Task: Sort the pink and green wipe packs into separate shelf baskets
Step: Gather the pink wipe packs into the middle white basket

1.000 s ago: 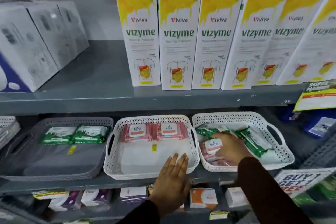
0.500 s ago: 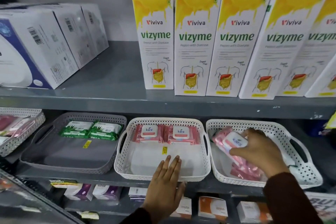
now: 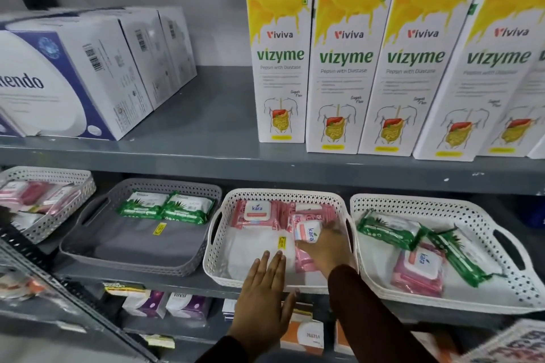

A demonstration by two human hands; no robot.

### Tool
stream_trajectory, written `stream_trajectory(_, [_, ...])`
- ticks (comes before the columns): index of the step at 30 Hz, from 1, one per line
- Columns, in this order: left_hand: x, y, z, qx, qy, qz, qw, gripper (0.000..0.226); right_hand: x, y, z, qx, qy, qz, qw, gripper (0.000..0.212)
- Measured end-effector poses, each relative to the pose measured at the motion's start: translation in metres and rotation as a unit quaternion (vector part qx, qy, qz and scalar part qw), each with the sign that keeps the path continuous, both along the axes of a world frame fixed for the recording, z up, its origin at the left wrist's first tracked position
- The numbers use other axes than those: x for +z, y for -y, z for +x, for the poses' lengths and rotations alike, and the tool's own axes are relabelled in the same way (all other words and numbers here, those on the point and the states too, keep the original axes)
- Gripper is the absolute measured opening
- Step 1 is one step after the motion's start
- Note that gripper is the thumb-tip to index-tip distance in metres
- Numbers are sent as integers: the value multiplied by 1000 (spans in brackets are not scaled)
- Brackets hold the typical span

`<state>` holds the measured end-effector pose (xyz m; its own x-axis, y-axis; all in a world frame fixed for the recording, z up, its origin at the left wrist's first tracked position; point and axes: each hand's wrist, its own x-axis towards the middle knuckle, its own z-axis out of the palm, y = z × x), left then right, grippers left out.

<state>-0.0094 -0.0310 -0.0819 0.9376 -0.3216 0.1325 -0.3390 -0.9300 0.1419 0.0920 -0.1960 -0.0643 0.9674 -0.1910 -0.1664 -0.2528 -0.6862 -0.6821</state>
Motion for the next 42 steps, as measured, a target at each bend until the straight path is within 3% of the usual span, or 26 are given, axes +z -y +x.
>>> stream_trajectory(3, [1,3,-1,11,2,15,1000,68,21,12,-10,-15,32,18,999,49])
stream_trajectory(5, [0,9,0,0,12,14,1000,68,34,36,-23,-82,88,25,992,35])
stream_trajectory(8, [-2,25,3,-29,9,7,1000,71,30,94,-39,-219,121,-45,967,24])
stream_trajectory(12, [-1,53,4,-65,7,-4,998,73,4,154,-45,-290,-45,-110,950,73])
stream_trajectory(14, [1,64,5,-78,10,-4,997,75,1,161,-48,-287,-60,-69,954,76])
stream_trajectory(20, [2,55,4,-79,8,-4,997,69,9,168,-57,-327,63,31,942,59])
stream_trajectory(26, [-3,-5,6,-37,19,-12,999,71,47,158,-70,-356,188,4,915,74])
stream_trajectory(29, [-4,-39,8,-32,23,-20,999,69,66,127,-65,-281,242,45,928,76])
stream_trajectory(33, [-5,-77,11,-22,16,-10,1000,67,72,49,-50,-66,247,140,956,77])
stream_trajectory(39, [-3,-110,13,-28,6,-24,999,68,40,-53,-9,200,110,113,967,79])
stream_trajectory(42, [1,-112,13,-36,13,-32,999,68,23,-82,10,259,83,2,962,67])
